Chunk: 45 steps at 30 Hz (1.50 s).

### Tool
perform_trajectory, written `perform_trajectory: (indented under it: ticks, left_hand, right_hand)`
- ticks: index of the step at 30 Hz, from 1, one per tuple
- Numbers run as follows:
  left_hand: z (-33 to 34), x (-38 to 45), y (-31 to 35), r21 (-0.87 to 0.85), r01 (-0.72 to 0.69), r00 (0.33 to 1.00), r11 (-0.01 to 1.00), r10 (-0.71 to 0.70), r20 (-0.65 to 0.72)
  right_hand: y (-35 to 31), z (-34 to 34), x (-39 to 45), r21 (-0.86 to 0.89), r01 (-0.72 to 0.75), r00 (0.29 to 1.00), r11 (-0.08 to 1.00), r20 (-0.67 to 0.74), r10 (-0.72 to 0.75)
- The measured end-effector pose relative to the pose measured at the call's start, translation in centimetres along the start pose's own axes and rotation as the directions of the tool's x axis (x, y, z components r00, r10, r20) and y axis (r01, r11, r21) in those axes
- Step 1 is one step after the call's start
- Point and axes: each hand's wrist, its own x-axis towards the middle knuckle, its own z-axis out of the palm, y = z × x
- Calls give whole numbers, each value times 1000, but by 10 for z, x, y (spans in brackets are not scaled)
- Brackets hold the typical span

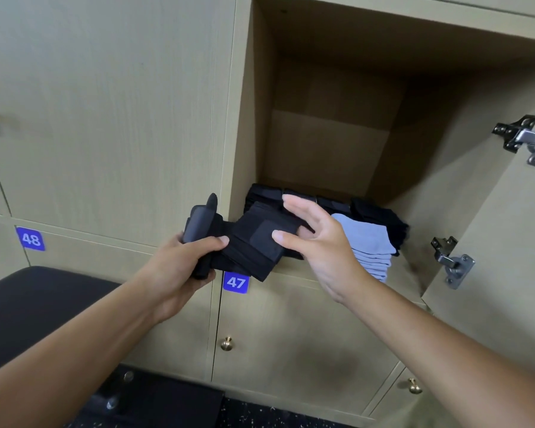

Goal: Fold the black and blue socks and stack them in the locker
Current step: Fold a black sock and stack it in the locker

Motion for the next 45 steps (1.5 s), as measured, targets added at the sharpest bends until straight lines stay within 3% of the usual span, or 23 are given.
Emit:
perform_trajectory:
  ticks: [3, 9, 13, 18, 22, 27, 37, 45]
  left_hand:
    - [2, 3, -3, -15, -35, 998, 999, 34, -62]
    - [-2, 8, 0, 43, -60, 997, 997, 62, -50]
    - [-11, 9, 8, 227, -3, 987, 974, -33, 154]
    - [-16, 12, 9, 288, 11, 993, 957, -44, 108]
    - [-19, 17, 7, 274, 7, 993, 962, -39, 112]
    - [-14, 16, -1, 308, 5, 995, 951, -37, 97]
    - [-17, 24, -4, 310, -76, 995, 948, 90, -30]
    - [-29, 26, 0, 526, -189, 961, 829, 265, -73]
  right_hand:
    - [12, 3, 4, 94, -153, 987, 984, -24, 156]
    - [14, 7, 4, 76, -206, 977, 976, 72, 200]
    - [12, 4, 4, -77, -231, 964, 970, 120, 239]
    - [8, -2, 5, -231, -169, 950, 958, 219, 220]
    - [7, -1, 6, -382, -151, 896, 912, 337, 290]
    - [12, 12, 1, -409, -181, 861, 894, 374, 345]
    - [14, 4, 10, -459, -202, 900, 865, 263, 349]
    - [18, -17, 26, -164, -309, 949, 937, 12, 315]
